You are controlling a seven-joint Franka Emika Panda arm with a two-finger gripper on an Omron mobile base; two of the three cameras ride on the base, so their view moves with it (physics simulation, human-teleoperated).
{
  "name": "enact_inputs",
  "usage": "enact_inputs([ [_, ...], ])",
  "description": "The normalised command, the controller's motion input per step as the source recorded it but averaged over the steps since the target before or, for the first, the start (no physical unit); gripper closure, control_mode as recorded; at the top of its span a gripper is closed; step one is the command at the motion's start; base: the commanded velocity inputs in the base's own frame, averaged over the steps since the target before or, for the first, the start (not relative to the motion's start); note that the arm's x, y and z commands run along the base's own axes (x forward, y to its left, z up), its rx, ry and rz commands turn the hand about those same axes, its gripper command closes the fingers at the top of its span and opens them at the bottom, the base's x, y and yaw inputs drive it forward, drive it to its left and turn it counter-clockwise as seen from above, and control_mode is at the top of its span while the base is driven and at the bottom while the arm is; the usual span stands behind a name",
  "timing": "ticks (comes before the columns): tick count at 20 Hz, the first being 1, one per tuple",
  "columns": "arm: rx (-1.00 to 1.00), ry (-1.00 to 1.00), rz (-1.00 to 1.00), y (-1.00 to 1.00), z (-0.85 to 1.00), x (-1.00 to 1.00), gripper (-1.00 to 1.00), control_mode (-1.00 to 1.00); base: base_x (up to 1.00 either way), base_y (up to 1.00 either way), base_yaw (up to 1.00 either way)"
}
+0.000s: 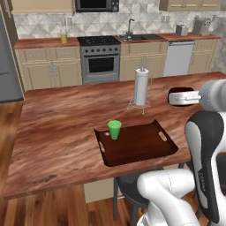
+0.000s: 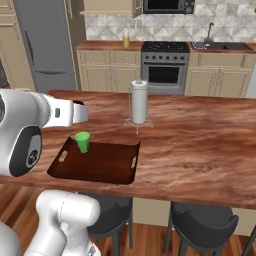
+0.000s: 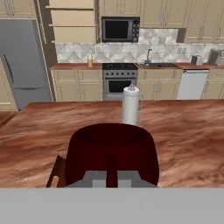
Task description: There is a tray on the dining counter. Grab the cup, mug, and pitcher and place them on the tray. The pitcher may be placed next to the tray if it cannot fit the tray.
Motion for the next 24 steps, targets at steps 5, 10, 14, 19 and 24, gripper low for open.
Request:
enact_inputs([
  [5,-0.01,0.0,0.13,0.0,-0.66,0.12,1.0,-1.0,0.0,0.0,0.0],
  [10,-0.03,0.01,0.22,0.0,-0.74,0.17,1.0,-1.0,0.0,0.0,0.0],
  [14,-0.02,0.02,0.22,0.01,-0.61,0.17,1.0,-1.0,0.0,0.0,0.0],
  [19,-0.03,0.03,0.21,0.07,-0.55,0.28,1.0,-1.0,0.0,0.0,0.0],
  [24,-0.05,0.02,0.24,0.14,-0.61,0.23,1.0,-1.0,0.0,0.0,0.0],
])
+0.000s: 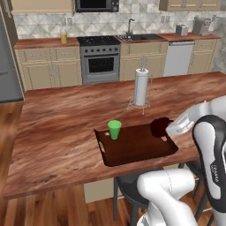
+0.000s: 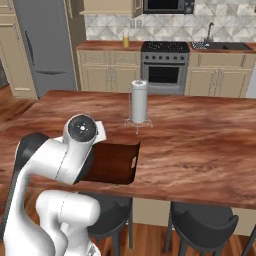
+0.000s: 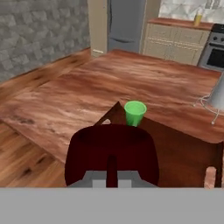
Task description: There is a tray on the dining counter. Grab the cup, mug, and pitcher and place them on the tray. The pitcher may be placed next to the tray if it cannot fit the tray.
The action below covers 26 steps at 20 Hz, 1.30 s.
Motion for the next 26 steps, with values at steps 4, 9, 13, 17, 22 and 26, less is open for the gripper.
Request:
enact_inputs([
  [4,-0.04,0.0,0.24,0.22,-0.58,0.32,1.0,-1.0,0.0,0.0,0.0],
  [9,-0.01,0.0,0.24,0.2,-0.48,0.4,1.0,-1.0,0.0,0.0,0.0],
  [13,0.0,0.0,0.23,0.12,-0.36,0.44,1.0,-1.0,0.0,0.0,0.0],
  [17,0.0,0.0,0.24,0.03,-0.42,0.37,1.0,-1.0,0.0,0.0,0.0],
  [22,0.0,0.0,0.19,0.06,-0.23,0.38,1.0,-1.0,0.0,0.0,0.0],
  [26,0.0,0.0,0.13,0.18,-0.14,0.37,1.0,-1.0,0.0,0.0,0.0],
])
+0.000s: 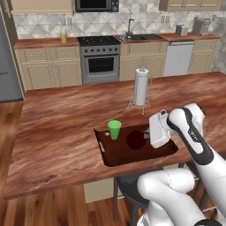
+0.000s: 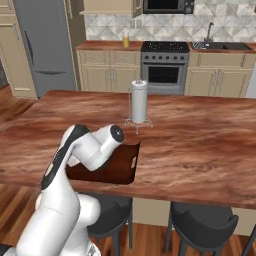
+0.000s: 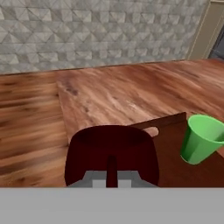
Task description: There is a tray on the dining counter. Grab the cup, mug, and pitcher and place them on the tray. The pitcher may be placed next to the tray if it cannot fit the tray.
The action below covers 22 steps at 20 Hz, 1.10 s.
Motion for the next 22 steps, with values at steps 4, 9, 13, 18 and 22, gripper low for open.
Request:
enact_inputs([
  [4,0.0,0.0,0.1,0.24,-0.13,0.42,1.0,-1.0,0.0,0.0,0.0],
  [9,0.0,0.0,0.09,0.3,-0.23,0.43,1.0,-1.0,0.0,0.0,0.0],
  [13,0.0,0.0,0.06,0.24,-0.26,0.41,1.0,-1.0,0.0,0.0,0.0],
  [18,0.0,0.0,0.03,0.06,-0.36,0.42,1.0,-1.0,0.0,0.0,0.0],
  [22,0.0,0.0,0.05,0.01,-0.41,0.28,1.0,-1.0,0.0,0.0,0.0],
])
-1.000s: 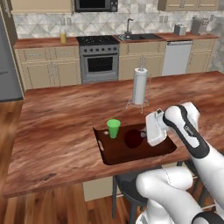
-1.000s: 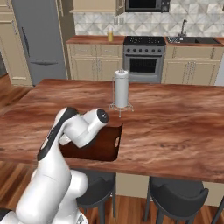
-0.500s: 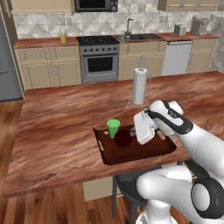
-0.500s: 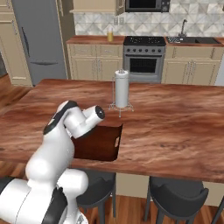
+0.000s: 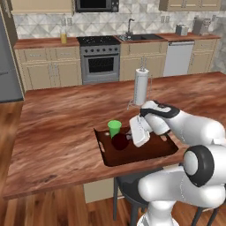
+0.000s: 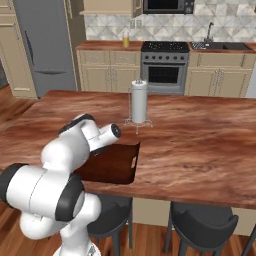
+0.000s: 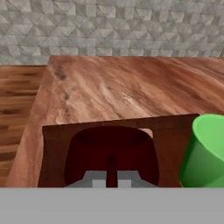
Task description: There is a tray on the dining counter. Grab the cup, mug, and pitcher and place them on the tray. The pitcher may be placed next to the tray if it cannot fit the tray.
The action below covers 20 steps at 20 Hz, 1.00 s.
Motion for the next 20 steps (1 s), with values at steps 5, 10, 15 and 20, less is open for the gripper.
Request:
enact_inputs([
  [5,0.0,0.0,0.06,0.0,-0.38,0.18,1.0,-1.0,0.0,0.0,0.0],
  [10,0.0,0.0,0.05,0.0,-0.3,0.04,1.0,-1.0,0.0,0.0,0.0],
  [15,0.0,0.0,0.02,0.06,-0.19,0.02,1.0,-1.0,0.0,0.0,0.0],
  [20,0.0,0.0,0.01,0.05,-0.12,0.04,1.0,-1.0,0.0,0.0,0.0],
])
